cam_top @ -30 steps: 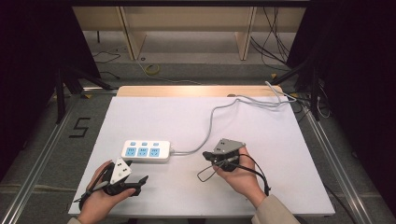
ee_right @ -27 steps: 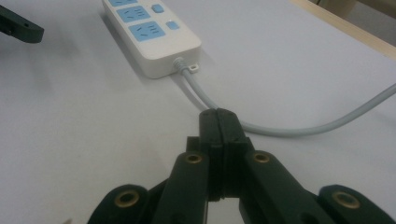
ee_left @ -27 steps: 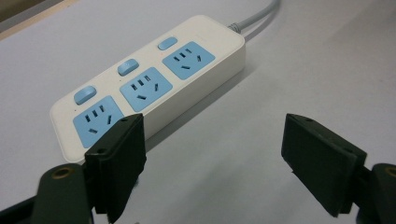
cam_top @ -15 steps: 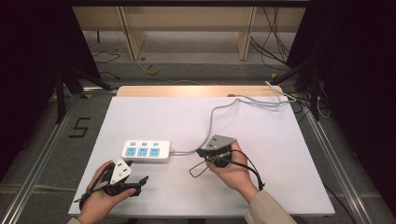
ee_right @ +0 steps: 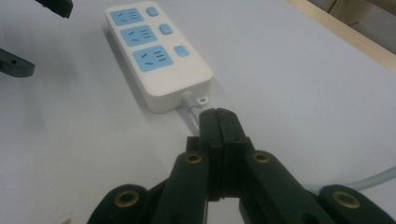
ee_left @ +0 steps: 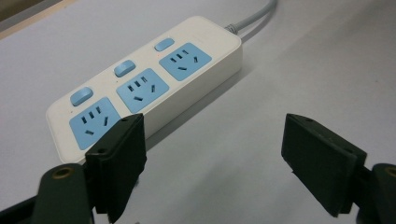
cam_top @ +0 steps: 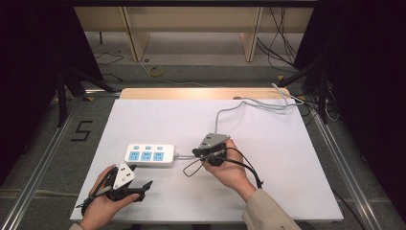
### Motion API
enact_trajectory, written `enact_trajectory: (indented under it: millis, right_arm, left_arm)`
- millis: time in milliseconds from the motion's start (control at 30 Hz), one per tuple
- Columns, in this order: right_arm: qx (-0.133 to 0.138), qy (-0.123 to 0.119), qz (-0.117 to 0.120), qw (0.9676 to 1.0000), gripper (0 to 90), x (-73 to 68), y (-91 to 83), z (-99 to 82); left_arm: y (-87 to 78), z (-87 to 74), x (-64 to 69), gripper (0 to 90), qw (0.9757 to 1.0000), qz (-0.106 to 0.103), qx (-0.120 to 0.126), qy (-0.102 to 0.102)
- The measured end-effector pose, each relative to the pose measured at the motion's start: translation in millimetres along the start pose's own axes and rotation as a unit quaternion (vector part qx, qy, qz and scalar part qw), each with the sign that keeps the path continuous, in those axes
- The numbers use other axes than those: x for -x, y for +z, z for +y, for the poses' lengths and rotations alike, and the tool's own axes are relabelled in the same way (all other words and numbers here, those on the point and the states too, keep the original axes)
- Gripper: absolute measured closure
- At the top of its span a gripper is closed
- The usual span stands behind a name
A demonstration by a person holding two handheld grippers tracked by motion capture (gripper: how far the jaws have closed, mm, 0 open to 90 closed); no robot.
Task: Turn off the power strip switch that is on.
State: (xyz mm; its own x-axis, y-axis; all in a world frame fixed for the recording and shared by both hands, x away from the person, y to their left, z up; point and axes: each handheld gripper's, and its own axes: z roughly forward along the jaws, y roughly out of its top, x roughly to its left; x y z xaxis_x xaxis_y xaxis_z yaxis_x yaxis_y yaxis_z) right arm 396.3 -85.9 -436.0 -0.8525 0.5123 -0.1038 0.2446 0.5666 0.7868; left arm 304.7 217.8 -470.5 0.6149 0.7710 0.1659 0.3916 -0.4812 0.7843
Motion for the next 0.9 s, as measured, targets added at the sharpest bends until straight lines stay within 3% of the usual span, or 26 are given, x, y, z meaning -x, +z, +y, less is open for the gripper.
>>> enact_trajectory:
  millis: [433,900]
  right_arm:
    - [-0.011,-0.016,0.013,0.9997,90.0,-2.6,22.6,20.9]
    - [-0.028,-0.013,0.021,0.9993,90.0,-2.1,47.5,37.1]
  left_arm:
    - [0.3,0.4,0.7,22.1,1.0000,0.000,0.001,0.003]
    - [0.5,0.4,1.2,22.1,1.0000,-0.001,0.002,0.004]
